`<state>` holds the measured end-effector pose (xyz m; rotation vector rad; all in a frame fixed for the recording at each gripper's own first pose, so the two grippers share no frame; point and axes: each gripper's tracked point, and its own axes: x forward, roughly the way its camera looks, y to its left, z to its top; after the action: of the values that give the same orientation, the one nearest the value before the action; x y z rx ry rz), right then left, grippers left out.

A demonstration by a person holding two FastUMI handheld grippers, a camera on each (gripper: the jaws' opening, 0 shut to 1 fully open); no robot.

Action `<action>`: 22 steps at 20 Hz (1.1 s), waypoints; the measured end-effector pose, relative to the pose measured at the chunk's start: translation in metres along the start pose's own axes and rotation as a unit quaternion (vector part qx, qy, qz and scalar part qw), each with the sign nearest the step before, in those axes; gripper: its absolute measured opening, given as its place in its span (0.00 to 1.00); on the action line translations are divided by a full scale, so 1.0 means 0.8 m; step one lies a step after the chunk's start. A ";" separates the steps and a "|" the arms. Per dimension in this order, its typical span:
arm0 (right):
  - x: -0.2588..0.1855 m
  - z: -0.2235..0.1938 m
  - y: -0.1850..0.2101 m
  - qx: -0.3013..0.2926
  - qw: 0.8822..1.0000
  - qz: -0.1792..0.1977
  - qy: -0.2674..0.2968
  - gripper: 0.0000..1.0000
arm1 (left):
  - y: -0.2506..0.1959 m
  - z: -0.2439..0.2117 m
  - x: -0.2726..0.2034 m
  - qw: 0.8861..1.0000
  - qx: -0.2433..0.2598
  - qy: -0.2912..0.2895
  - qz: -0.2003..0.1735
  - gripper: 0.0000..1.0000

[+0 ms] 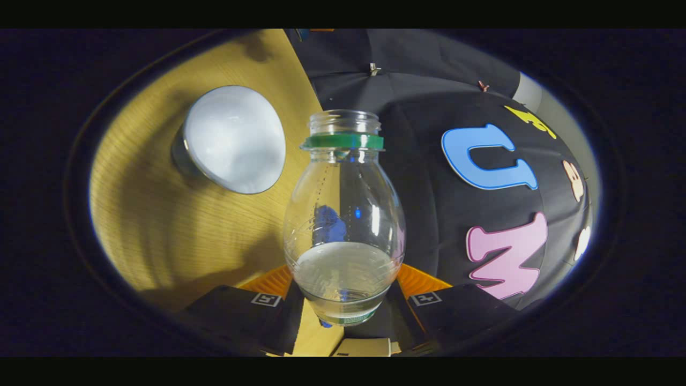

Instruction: Open the teacup lid with one hand, grasp the water bottle and pour water into the teacup with the other hand; after pouring, place the water bottle on the coaster and then close the teacup lid.

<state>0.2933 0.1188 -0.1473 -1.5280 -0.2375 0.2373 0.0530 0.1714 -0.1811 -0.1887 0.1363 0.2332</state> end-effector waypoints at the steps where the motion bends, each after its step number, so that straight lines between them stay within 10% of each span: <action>1: 0.001 0.001 -0.001 -0.007 1.000 -0.002 -0.002 0.72 | -0.001 -0.001 0.002 1.000 0.005 0.001 0.001 0.26; 22: 0.019 0.016 -0.016 -0.150 0.987 -0.025 -0.046 0.67 | -0.008 -0.017 0.006 1.000 -0.005 0.011 -0.002 0.23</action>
<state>0.3039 0.1350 -0.1341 -1.8078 -0.3979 0.2410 0.0577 0.1633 -0.1940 -0.2014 0.1575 0.2280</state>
